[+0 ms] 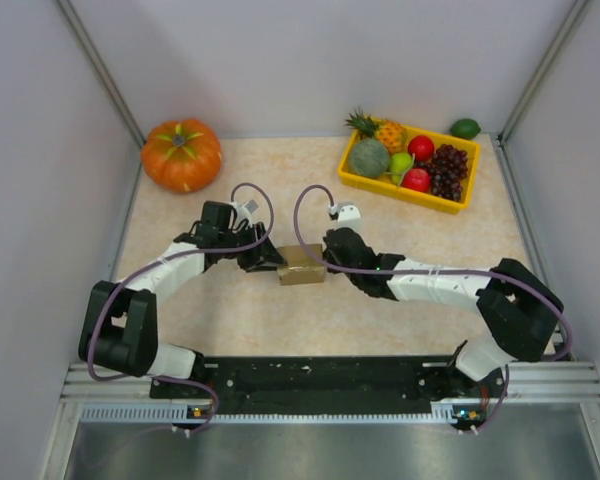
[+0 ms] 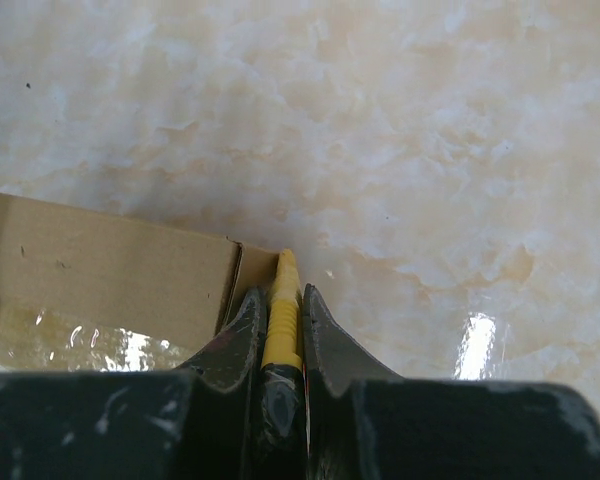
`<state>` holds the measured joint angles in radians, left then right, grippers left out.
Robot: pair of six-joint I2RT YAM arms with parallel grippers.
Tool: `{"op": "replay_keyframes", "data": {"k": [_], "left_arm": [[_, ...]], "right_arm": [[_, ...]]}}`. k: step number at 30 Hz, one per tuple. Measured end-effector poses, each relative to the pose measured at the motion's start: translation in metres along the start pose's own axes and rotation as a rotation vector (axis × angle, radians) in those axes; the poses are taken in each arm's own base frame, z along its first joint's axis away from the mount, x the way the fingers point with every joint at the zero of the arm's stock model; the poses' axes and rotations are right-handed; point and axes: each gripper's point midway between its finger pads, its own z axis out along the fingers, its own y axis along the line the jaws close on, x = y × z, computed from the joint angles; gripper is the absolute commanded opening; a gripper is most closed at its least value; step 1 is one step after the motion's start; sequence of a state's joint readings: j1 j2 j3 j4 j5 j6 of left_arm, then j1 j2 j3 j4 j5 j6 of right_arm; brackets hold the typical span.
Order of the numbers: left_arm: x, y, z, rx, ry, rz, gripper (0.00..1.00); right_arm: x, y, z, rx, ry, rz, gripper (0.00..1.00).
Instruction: Unpack the express box
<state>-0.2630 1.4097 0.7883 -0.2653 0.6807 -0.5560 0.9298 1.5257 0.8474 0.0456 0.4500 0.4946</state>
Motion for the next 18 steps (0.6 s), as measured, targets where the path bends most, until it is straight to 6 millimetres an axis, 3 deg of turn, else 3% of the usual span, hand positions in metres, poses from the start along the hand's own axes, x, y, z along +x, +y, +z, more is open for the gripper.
{"op": "replay_keyframes", "data": {"k": [10,14,18], "left_arm": [[-0.003,0.006,-0.008,-0.077,-0.024,0.042,0.59],[-0.025,0.000,-0.020,-0.136,-0.080,0.112,0.64],[-0.052,-0.022,-0.034,-0.131,-0.159,0.201,0.68]], "right_arm": [[-0.020,-0.004,0.000,0.005,-0.026,0.018,0.00],[-0.035,-0.012,-0.022,0.020,-0.045,0.035,0.00],[-0.062,-0.013,-0.054,-0.012,-0.108,0.089,0.00]]}}
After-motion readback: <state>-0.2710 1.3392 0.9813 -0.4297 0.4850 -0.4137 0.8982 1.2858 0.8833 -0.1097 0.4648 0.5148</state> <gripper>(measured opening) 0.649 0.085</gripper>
